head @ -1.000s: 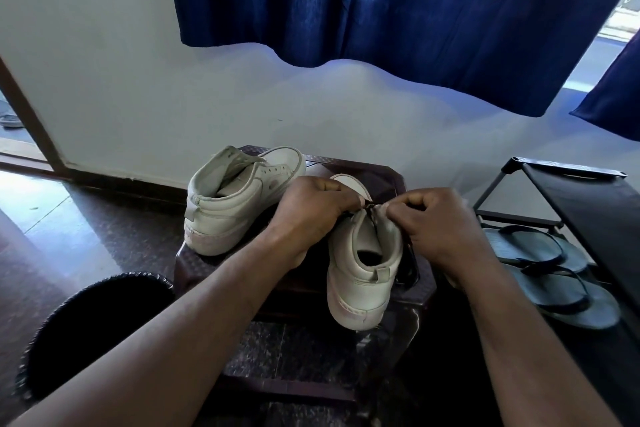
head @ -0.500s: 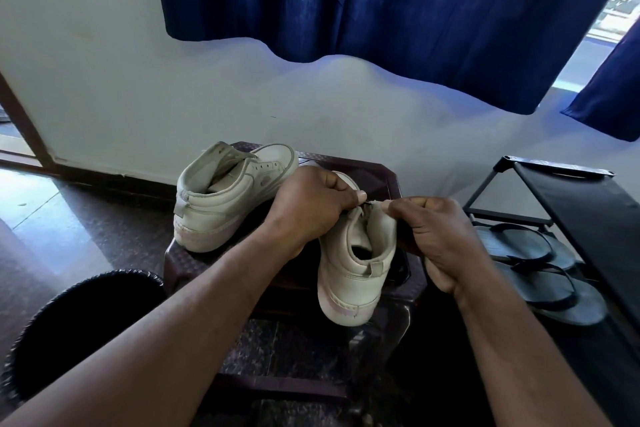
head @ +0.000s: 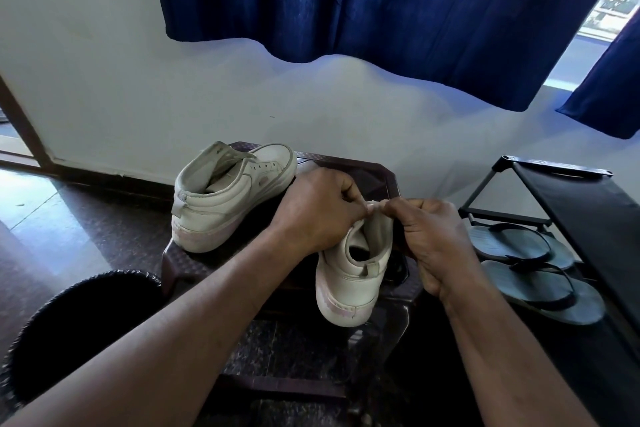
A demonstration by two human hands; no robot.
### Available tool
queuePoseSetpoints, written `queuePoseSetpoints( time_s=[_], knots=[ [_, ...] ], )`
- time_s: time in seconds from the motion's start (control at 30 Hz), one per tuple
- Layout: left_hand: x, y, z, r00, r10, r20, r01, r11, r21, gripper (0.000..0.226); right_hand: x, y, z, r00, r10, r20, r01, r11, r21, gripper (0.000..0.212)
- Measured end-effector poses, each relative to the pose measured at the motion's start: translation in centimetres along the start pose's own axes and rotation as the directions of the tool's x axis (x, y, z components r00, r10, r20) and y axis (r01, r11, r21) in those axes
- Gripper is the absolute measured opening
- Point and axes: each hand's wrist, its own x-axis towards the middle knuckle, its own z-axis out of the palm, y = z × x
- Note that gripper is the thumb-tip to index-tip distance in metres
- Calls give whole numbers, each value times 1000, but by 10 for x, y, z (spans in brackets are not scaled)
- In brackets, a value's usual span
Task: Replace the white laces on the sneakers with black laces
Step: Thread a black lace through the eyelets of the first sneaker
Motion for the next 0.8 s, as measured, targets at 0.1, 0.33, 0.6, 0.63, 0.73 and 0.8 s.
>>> queuePoseSetpoints(
  time_s=[0.1, 0.33, 0.6, 0.63, 0.73, 0.8],
  knots=[
    [0, -2, 4, 1000, -28, -15, 27, 999, -28, 31, -2, 0, 2, 1000, 0, 18, -1, 999, 32, 76],
    [3, -11, 6, 985, -172, -1, 169, 968, -184, 29, -5, 0, 6, 991, 109, 78, -121, 978, 171, 21],
    [0, -13, -2, 994, -98, 40, 102, 986, -130, 26, 4, 2, 19, 998, 30, 52, -25, 995, -95, 23],
    [0, -13, -4, 994, -100, 53, 106, 987, -120, 25, 8, 3, 17, 1000, -7, 8, 8, 991, -131, 24],
    [1, -13, -9, 993, -92, 77, 98, 992, -75, 24, 24, 2, -2, 970, -15, -241, 13, 1000, -10, 27],
    [1, -14, -9, 994, -84, 72, 88, 995, -54, 23, 36, 3, -22, 915, 18, -403, 24, 995, 100, 28]
  ],
)
